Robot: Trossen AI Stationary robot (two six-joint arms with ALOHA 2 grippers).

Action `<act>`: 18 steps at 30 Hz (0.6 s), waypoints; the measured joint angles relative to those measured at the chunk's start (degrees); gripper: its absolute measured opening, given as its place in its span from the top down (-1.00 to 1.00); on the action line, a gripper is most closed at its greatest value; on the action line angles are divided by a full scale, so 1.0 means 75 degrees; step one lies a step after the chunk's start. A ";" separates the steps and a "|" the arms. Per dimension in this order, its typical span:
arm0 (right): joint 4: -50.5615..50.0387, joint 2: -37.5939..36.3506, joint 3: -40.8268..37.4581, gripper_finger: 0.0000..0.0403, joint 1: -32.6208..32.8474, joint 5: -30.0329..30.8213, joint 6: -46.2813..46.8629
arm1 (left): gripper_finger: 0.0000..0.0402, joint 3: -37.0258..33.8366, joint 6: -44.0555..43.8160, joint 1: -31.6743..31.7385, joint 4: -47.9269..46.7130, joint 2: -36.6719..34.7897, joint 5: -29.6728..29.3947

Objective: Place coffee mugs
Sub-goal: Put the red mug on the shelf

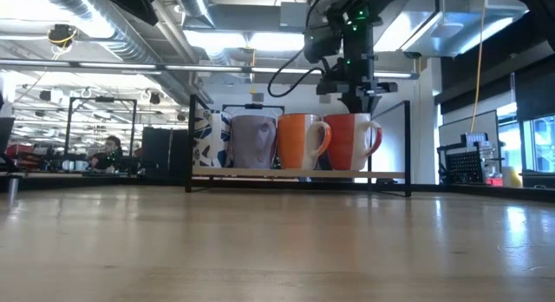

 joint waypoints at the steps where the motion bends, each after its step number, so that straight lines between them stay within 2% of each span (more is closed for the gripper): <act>1: 0.0006 0.0000 0.0000 0.97 0.0003 0.0028 -0.0006 | 0.44 0.0000 0.0000 0.0000 0.0003 -0.0002 0.0000; 14: 0.0099 0.0009 0.0000 0.95 -0.0052 0.0173 -0.0343 | 0.44 0.0000 0.0026 0.0000 0.0223 -0.0002 0.0066; 18: 0.0255 0.0031 0.0000 0.81 -0.0052 0.0327 -0.0364 | 0.44 0.0000 0.0023 0.0000 0.0322 -0.0002 0.0074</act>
